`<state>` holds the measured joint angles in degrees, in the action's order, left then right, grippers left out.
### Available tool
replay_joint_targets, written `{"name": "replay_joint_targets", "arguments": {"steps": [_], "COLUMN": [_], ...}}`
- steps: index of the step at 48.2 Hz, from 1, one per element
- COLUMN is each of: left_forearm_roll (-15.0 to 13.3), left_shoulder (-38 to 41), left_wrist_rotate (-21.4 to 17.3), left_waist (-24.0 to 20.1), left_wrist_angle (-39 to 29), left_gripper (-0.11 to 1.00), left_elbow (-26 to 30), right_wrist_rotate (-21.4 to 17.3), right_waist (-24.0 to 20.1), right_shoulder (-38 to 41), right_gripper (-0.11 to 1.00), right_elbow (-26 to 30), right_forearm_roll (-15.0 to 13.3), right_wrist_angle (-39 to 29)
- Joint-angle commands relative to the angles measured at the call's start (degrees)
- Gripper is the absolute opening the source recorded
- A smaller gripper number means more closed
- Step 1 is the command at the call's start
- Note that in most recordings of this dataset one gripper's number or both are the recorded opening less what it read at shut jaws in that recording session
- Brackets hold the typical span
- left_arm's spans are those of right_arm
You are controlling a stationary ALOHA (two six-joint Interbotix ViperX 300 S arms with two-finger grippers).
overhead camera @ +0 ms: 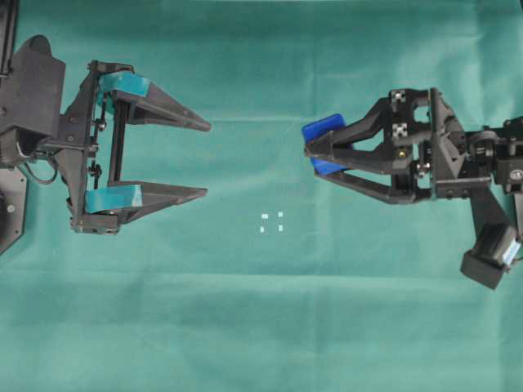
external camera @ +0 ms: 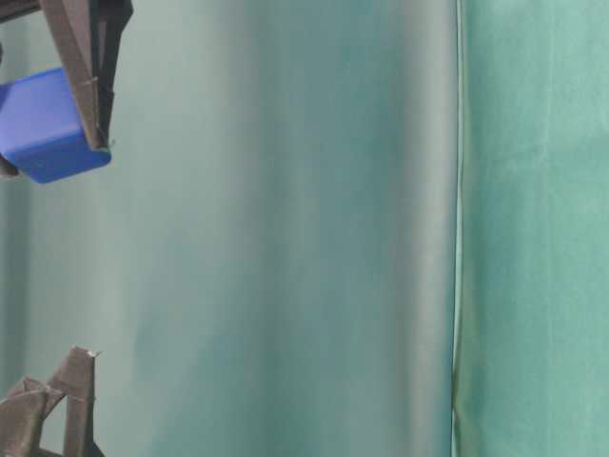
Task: Handover the blue block to the right arm after grasping it with the left arm, then place it in the designated position.
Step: 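Open the left gripper and pull the cube away with the right gripper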
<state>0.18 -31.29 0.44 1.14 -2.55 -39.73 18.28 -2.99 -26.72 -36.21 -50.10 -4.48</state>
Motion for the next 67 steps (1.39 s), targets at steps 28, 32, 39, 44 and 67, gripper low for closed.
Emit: {"name": "replay_joint_targets", "arguments": {"steps": [28,32,39,44,67], "left_forearm_roll": [-0.1,-0.1,-0.1,-0.1,-0.1], "left_shoulder": [-0.1,-0.1,-0.1,-0.1,-0.1], "left_wrist_rotate": [-0.3,-0.3,-0.3,-0.3,-0.3], "left_waist": [-0.1,-0.2,-0.1,-0.1,-0.1], "left_wrist_angle": [0.4,0.4,0.4,0.4,0.4], "left_gripper": [1.0,1.0,1.0,1.0,1.0], "left_elbow": [1.0,1.0,1.0,1.0,1.0], "right_wrist_rotate": [-43.2,-49.8,-57.7,-60.6,-60.9], "right_waist": [-0.1,-0.1,-0.1,-0.2,-0.1], "right_shoulder": [-1.4,-1.4,-1.7,-1.9,-2.0], "right_gripper": [0.55,0.55,0.55,0.55,0.55], "right_elbow": [0.6,0.6,0.6,0.4,0.5], "right_forearm_roll": [9.0,9.0,9.0,9.0,8.9], "right_wrist_angle": [-1.3,-1.7,-2.2,-2.3,-2.7]}}
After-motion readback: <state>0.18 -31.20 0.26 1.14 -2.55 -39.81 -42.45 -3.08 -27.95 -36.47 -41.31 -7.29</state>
